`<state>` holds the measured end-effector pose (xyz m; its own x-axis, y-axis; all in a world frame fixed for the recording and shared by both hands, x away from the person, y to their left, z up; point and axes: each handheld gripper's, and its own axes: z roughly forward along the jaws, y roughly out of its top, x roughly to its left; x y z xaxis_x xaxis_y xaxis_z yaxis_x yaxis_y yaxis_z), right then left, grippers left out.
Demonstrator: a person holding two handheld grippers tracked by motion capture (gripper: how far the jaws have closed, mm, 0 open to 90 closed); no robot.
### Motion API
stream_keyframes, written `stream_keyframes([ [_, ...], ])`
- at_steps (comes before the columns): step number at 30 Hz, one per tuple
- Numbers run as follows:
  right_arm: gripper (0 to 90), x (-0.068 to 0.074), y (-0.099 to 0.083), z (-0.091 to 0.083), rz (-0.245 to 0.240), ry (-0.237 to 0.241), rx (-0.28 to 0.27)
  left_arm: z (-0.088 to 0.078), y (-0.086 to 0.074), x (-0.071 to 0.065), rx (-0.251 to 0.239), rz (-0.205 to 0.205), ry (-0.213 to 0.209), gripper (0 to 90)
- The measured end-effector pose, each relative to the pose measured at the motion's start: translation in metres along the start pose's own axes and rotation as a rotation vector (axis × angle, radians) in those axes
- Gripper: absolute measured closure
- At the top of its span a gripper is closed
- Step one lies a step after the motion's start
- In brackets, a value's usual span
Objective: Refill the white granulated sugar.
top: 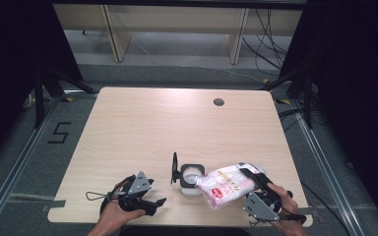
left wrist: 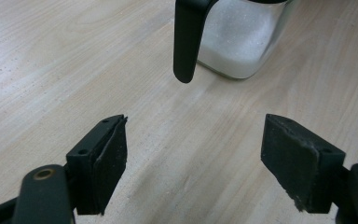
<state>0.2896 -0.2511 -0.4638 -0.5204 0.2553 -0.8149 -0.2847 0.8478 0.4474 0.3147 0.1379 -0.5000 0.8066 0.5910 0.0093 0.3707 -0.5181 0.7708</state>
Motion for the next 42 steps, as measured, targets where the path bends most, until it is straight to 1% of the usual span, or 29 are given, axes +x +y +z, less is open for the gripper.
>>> stream_keyframes([
  [2,56.3,-0.003,-0.004,0.001,0.019,0.018,-0.034,0.000,0.000,0.000,0.000,0.002,0.000,22.6],
  [5,56.9,-0.002,-0.011,0.003,0.141,0.044,-0.049,0.000,0.000,0.000,0.001,-0.001,0.000,22.7],
  [7,57.2,-0.005,-0.016,0.007,0.165,0.058,-0.072,0.001,0.000,0.000,-0.003,-0.005,-0.002,22.7],
  [8,57.6,-0.005,-0.019,0.009,0.220,0.067,-0.080,0.000,0.000,0.000,0.000,-0.003,-0.006,22.7],
  [9,57.9,-0.008,-0.022,0.011,0.235,0.075,-0.100,0.001,0.000,0.000,-0.008,-0.012,-0.005,22.7],
  [10,58.1,-0.008,-0.024,0.013,0.291,0.078,-0.110,0.000,0.000,0.001,0.005,-0.003,0.005,22.7],
  [12,58.5,-0.012,-0.031,0.020,0.335,0.090,-0.134,0.001,-0.001,-0.001,0.002,-0.030,-0.002,22.7],
  [13,58.8,-0.012,-0.034,0.023,0.386,0.097,-0.131,0.001,0.000,0.000,0.003,-0.008,-0.002,22.7],
  [17,60.4,-0.016,-0.047,0.038,0.496,0.117,-0.139,0.001,-0.001,0.000,-0.001,-0.034,-0.007,22.7],
  [18,60.8,-0.018,-0.050,0.042,0.511,0.117,-0.150,0.000,0.000,0.002,0.004,-0.002,0.002,22.7],
  [19,61.0,-0.018,-0.053,0.046,0.543,0.122,-0.145,0.001,-0.001,0.001,0.004,-0.028,-0.001,22.7],
  [20,61.1,-0.020,-0.057,0.049,0.555,0.106,-0.156,0.000,-0.001,0.001,0.002,-0.026,0.000,22.7],
  [21,61.3,-0.021,-0.060,0.051,0.600,0.108,-0.171,0.000,0.000,0.002,0.000,-0.004,-0.001,22.7],
  [23,61.3,-0.022,-0.067,0.052,0.693,0.101,-0.188,-0.001,0.000,0.001,-0.003,-0.013,0.004,22.8],
  [24,61.3,-0.023,-0.070,0.050,0.738,0.108,-0.198,-0.001,-0.001,0.000,-0.005,-0.035,-0.002,22.7],
  [25,61.3,-0.023,-0.075,0.050,0.755,0.091,-0.220,-0.002,0.000,0.003,0.004,0.001,0.006,22.8],
  [26,61.4,-0.023,-0.079,0.050,0.783,0.071,-0.232,-0.001,0.000,0.002,0.006,-0.005,-0.003,22.8],
  [27,61.4,-0.024,-0.082,0.049,0.782,0.076,-0.236,0.000,-0.001,0.001,-0.011,-0.019,-0.004,22.8],
  [29,61.4,-0.024,-0.086,0.048,0.812,0.056,-0.243,-0.001,0.000,0.001,-0.005,-0.007,0.003,22.7],
  [31,61.4,-0.023,-0.089,0.046,0.844,0.064,-0.238,-0.001,-0.001,0.000,-0.005,-0.034,0.003,22.7],
  [32,61.5,-0.024,-0.090,0.046,0.834,0.052,-0.238,-0.001,-0.001,0.000,-0.007,-0.037,-0.003,22.8],
  [33,61.5,-0.021,-0.089,0.045,0.880,0.061,-0.242,-0.001,-0.001,0.000,-0.008,-0.039,-0.001,22.7],
  [34,61.5,-0.020,-0.089,0.044,0.888,0.065,-0.231,-0.001,-0.001,0.000,-0.008,-0.038,0.000,22.8],
  [35,61.5,-0.022,-0.091,0.045,0.848,0.049,-0.240,-0.001,-0.001,0.000,-0.008,-0.039,-0.002,22.8],
  [37,61.4,-0.022,-0.090,0.044,0.869,0.066,-0.233,-0.002,0.000,0.000,-0.009,-0.021,0.002,22.7],
  [38,61.4,-0.021,-0.090,0.045,0.875,0.068,-0.240,-0.001,-0.001,0.000,-0.009,-0.037,0.001,22.7],
  [39,61.4,-0.022,-0.091,0.044,0.850,0.059,-0.232,-0.001,-0.001,0.000,-0.005,-0.035,0.001,22.7],
  [40,61.4,-0.021,-0.089,0.043,0.877,0.056,-0.215,-0.001,-0.001,0.000,-0.001,-0.032,0.006,22.7],
  [42,61.4,-0.021,-0.090,0.043,0.853,0.048,-0.213,-0.001,-0.001,0.000,-0.008,-0.037,-0.002,22.7],
])
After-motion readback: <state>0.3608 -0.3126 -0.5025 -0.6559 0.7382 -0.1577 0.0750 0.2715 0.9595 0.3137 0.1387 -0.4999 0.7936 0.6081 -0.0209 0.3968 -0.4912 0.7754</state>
